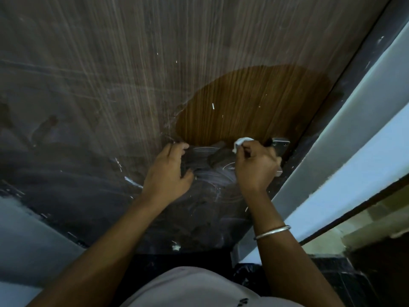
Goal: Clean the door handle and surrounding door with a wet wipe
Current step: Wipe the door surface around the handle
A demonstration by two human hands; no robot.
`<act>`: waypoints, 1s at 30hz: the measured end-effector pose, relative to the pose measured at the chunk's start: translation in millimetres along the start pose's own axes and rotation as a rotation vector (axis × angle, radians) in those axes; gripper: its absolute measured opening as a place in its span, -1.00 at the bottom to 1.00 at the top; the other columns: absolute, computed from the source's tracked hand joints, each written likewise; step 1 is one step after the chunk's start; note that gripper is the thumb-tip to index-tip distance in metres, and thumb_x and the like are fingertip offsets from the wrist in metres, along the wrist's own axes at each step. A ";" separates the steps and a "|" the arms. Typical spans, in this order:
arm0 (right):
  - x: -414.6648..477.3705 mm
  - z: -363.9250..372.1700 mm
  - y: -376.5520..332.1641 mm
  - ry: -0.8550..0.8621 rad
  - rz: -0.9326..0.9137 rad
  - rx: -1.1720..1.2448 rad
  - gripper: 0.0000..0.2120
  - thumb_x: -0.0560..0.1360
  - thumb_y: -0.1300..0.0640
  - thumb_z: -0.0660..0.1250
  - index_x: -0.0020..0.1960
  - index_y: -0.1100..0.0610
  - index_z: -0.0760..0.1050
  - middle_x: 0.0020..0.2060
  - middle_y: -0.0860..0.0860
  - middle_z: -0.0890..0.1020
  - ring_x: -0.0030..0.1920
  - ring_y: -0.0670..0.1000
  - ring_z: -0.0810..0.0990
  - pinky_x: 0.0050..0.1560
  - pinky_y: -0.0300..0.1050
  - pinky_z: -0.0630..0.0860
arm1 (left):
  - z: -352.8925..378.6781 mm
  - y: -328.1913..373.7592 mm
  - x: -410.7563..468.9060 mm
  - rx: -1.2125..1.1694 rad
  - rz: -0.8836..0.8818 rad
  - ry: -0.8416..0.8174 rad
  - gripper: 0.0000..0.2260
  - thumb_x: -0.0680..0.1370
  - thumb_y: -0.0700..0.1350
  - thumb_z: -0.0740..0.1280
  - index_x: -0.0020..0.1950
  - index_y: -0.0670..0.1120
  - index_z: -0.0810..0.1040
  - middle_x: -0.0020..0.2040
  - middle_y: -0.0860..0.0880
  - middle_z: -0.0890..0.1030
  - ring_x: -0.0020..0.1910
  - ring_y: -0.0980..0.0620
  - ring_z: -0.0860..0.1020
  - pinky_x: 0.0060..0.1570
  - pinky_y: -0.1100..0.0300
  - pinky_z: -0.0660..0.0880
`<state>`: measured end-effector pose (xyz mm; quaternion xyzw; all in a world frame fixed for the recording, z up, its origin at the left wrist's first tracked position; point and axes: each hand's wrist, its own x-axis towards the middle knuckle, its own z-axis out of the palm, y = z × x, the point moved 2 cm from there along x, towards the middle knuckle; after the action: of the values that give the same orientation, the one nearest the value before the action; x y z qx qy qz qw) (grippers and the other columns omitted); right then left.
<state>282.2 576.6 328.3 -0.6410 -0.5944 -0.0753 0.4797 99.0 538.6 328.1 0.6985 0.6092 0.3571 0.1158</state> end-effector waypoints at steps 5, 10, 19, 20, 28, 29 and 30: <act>-19.6 28.2 -46.2 -0.189 -0.384 -0.174 -0.92 0.34 0.15 0.46 -0.21 0.09 0.58 -0.41 0.02 0.61 -0.32 0.10 0.54 -0.22 -0.09 0.39 | 3.2 0.0 -0.8 0.025 -0.020 -0.021 -0.44 0.42 -0.17 0.40 0.37 -0.11 0.28 0.29 -0.11 0.43 0.25 -0.01 0.43 0.12 0.20 0.37; -8.9 16.2 -31.1 -0.139 -0.322 -0.215 -0.95 0.37 0.10 0.43 -0.19 0.06 0.60 -0.40 0.03 0.63 -0.32 0.08 0.57 -0.18 -0.07 0.40 | -6.8 -11.3 -5.2 -0.003 -0.124 -0.013 -0.46 0.43 -0.13 0.40 0.34 -0.07 0.27 0.21 -0.05 0.47 -0.01 0.05 0.49 -0.07 0.20 0.42; -35.1 59.5 -61.7 -0.220 -0.569 -0.237 -0.90 0.35 0.07 0.38 -0.16 0.05 0.60 -0.40 0.00 0.60 -0.36 0.09 0.56 -0.30 -0.13 0.38 | -6.0 -15.7 -8.5 0.004 -0.161 -0.012 -0.57 0.40 -0.17 0.39 0.21 -0.10 0.32 0.06 -0.09 0.52 -0.05 -0.08 0.54 -0.15 0.12 0.42; -37.7 64.0 -63.8 -0.235 -0.601 -0.233 -0.89 0.33 0.05 0.39 -0.16 0.04 0.60 -0.40 -0.01 0.60 -0.37 0.08 0.56 -0.30 -0.14 0.37 | -6.7 -16.8 -9.6 0.011 -0.167 -0.016 -0.57 0.39 -0.17 0.39 0.20 -0.10 0.32 0.06 -0.10 0.52 -0.04 -0.08 0.53 -0.16 0.12 0.41; -13.3 42.6 -52.5 0.040 -0.536 -0.106 -0.85 0.47 0.07 0.29 -0.12 0.11 0.60 -0.39 0.03 0.60 -0.40 0.07 0.53 -0.27 -0.11 0.31 | -12.2 -33.2 -16.9 -0.026 -0.238 0.000 -0.57 0.40 -0.15 0.42 0.20 -0.06 0.33 0.02 0.00 0.48 -0.22 0.12 0.49 -0.22 0.18 0.45; -17.9 47.9 -58.3 0.009 -0.586 -0.096 -0.84 0.47 0.09 0.27 -0.09 0.11 0.61 -0.38 0.03 0.61 -0.39 0.07 0.53 -0.27 -0.10 0.32 | -10.8 -32.1 -16.6 -0.024 -0.232 0.001 -0.57 0.40 -0.16 0.42 0.20 -0.07 0.33 0.03 -0.02 0.49 -0.21 0.09 0.50 -0.21 0.16 0.45; -23.9 54.7 -64.2 -0.038 -0.637 -0.094 -0.82 0.45 0.10 0.26 -0.07 0.09 0.62 -0.37 0.03 0.61 -0.38 0.08 0.54 -0.28 -0.10 0.33 | -9.2 -30.7 -16.0 -0.019 -0.218 0.002 -0.57 0.39 -0.16 0.41 0.20 -0.07 0.33 0.04 -0.05 0.51 -0.18 0.05 0.51 -0.20 0.15 0.45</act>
<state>195.9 588.0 317.2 -0.4456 -0.7699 -0.2369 0.3905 69.4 528.2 310.6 0.6265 0.6785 0.3486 0.1600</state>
